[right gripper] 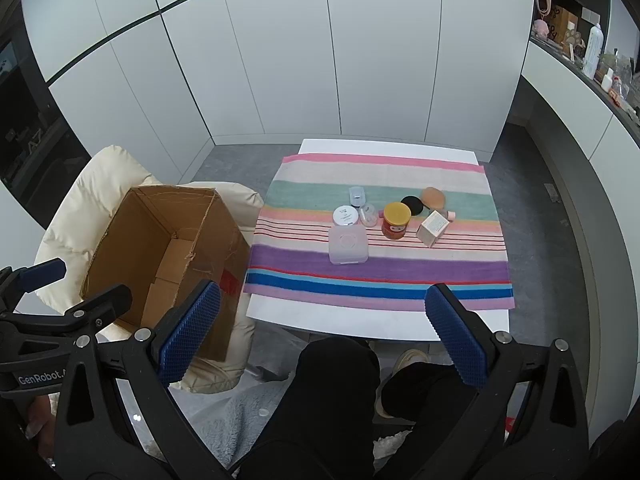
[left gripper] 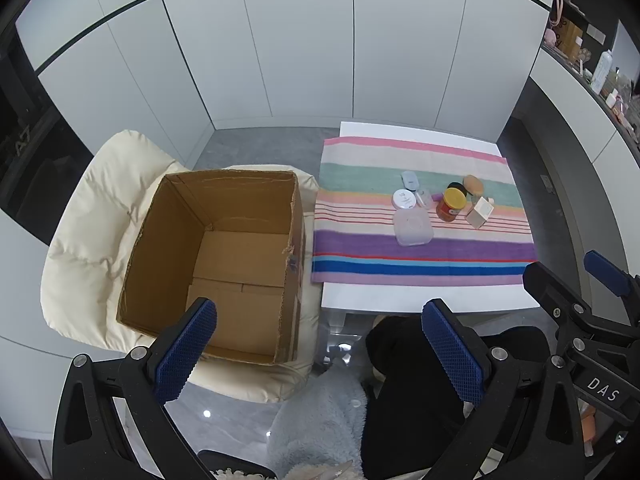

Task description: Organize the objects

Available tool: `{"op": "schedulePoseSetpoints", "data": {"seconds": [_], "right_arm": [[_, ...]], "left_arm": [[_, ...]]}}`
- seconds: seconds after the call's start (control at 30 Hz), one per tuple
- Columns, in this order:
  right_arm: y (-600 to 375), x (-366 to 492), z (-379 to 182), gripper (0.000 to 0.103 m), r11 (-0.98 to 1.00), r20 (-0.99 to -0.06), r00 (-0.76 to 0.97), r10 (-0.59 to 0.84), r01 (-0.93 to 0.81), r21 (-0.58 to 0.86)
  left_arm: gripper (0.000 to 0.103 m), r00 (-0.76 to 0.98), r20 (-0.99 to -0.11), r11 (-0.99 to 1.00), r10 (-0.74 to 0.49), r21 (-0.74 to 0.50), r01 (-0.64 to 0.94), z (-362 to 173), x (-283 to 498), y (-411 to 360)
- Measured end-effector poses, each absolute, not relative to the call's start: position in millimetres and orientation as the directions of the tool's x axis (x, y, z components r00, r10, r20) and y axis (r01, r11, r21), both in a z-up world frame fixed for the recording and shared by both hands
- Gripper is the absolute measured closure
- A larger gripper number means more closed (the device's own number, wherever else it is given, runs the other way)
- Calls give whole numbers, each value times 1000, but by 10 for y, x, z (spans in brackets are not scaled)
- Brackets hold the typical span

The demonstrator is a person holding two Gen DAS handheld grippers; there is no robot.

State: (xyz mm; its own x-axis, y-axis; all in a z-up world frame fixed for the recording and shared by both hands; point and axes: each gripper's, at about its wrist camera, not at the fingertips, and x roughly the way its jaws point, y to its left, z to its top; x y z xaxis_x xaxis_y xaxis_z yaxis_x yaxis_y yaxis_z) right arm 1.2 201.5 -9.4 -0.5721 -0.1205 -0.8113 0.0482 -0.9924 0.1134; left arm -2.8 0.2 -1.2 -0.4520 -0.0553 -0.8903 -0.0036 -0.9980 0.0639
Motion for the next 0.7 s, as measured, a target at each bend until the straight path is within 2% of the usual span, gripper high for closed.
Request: {"op": "schedulePoseSetpoints", "data": {"seconds": [0.7], "right_arm": [[2013,4,-114,0,-992,-812,-571,-120,42,117]], "left_arm": [[0,-446,-894,-998,-54,64,-7,-42,-40,12]]}}
